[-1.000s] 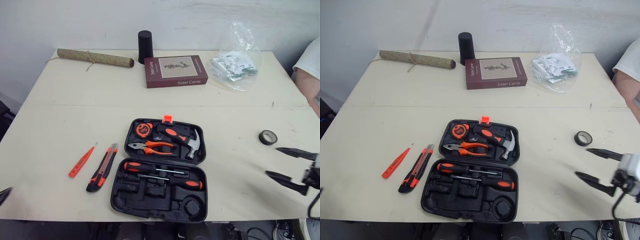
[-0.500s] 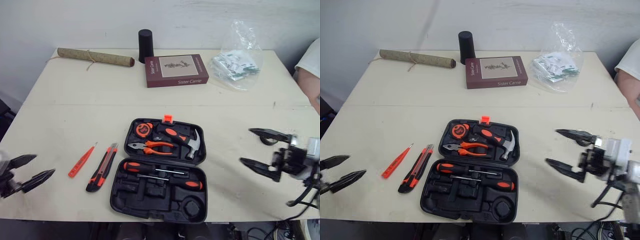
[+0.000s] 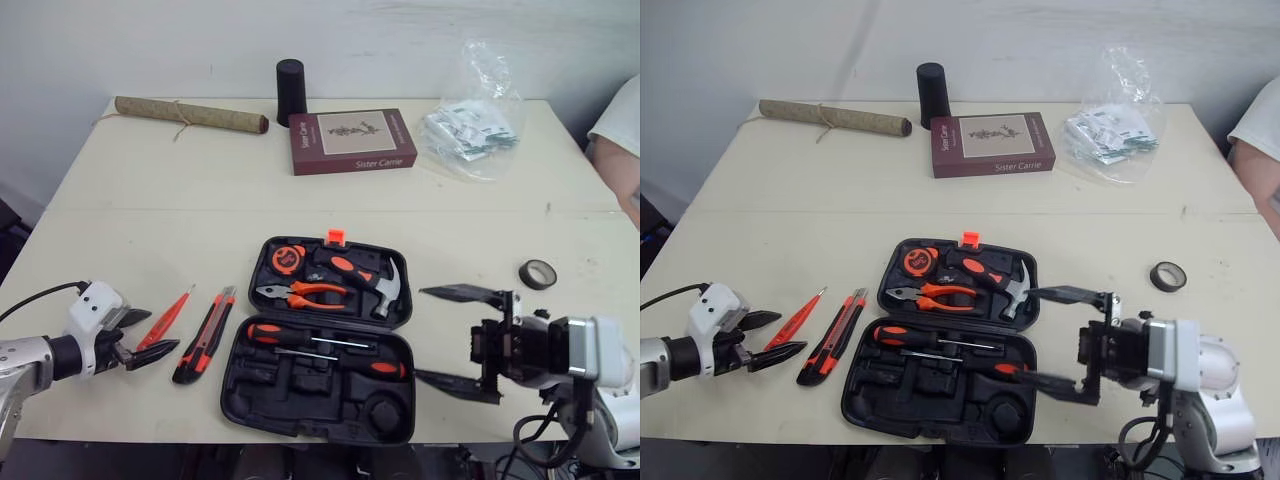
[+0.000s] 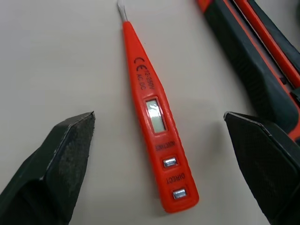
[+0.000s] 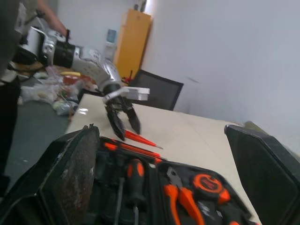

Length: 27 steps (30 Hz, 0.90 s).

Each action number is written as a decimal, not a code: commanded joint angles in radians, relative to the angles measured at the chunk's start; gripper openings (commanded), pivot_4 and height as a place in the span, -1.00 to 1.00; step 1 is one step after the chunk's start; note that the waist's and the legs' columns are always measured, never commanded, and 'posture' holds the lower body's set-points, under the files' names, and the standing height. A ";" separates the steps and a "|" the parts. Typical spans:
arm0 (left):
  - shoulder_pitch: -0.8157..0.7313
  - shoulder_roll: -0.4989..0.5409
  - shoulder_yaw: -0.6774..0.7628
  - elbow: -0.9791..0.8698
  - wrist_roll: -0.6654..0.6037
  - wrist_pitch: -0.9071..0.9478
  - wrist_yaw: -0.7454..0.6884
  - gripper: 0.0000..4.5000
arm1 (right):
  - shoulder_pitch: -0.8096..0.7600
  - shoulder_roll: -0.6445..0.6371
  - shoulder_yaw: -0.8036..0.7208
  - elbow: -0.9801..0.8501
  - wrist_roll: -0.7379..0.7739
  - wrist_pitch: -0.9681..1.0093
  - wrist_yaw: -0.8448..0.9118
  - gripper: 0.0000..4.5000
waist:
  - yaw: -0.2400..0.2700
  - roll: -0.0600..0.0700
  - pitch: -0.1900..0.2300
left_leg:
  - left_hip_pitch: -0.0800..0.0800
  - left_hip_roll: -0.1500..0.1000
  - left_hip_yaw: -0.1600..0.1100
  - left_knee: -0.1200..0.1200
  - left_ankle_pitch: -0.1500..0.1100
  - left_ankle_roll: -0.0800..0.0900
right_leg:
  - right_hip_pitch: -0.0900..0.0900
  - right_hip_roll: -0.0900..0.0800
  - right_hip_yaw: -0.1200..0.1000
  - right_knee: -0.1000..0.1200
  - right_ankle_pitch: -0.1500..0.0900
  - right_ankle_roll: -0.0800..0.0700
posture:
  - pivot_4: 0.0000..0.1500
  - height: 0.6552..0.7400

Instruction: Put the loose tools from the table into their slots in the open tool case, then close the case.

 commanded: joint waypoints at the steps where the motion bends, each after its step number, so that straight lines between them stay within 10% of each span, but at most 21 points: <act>1: 0.022 -0.022 -0.011 0.008 0.042 -0.003 0.038 1.00 | 0.013 0.004 -0.001 -0.038 0.005 -0.027 0.007 0.98 | 0.006 0.000 0.000 | 0.000 0.000 0.000 0.000 0.000 0.000 | 0.000 0.000 0.000 0.000 0.000 0.000 | 1.00 1.00; 7: 0.060 -0.023 0.000 0.034 0.049 0.010 0.034 0.66 | 0.003 -0.009 -0.014 0.003 -0.005 -0.039 0.012 1.00 | 0.010 0.002 -0.001 | 0.002 0.001 0.000 0.000 0.000 0.000 | 0.000 0.001 0.001 0.000 0.000 0.000 | 1.00 1.00; 16: 0.068 -0.046 0.008 0.027 0.050 -0.007 0.047 -0.86 | 0.002 -0.016 -0.025 0.026 -0.020 -0.048 0.010 1.00 | 0.010 0.003 -0.002 | 0.002 0.001 0.002 0.000 0.000 0.000 | 0.000 0.001 0.001 0.000 0.000 0.000 | 1.00 1.00; 27: -0.082 -0.020 0.084 -0.111 -0.103 -0.374 -0.264 -0.86 | 0.057 -0.048 -0.121 0.148 -0.058 -0.102 0.038 1.00 | 0.024 -0.002 -0.002 | -0.001 0.000 0.000 0.002 0.000 0.001 | 0.001 0.000 -0.001 -0.001 0.000 0.000 | 1.00 1.00</act>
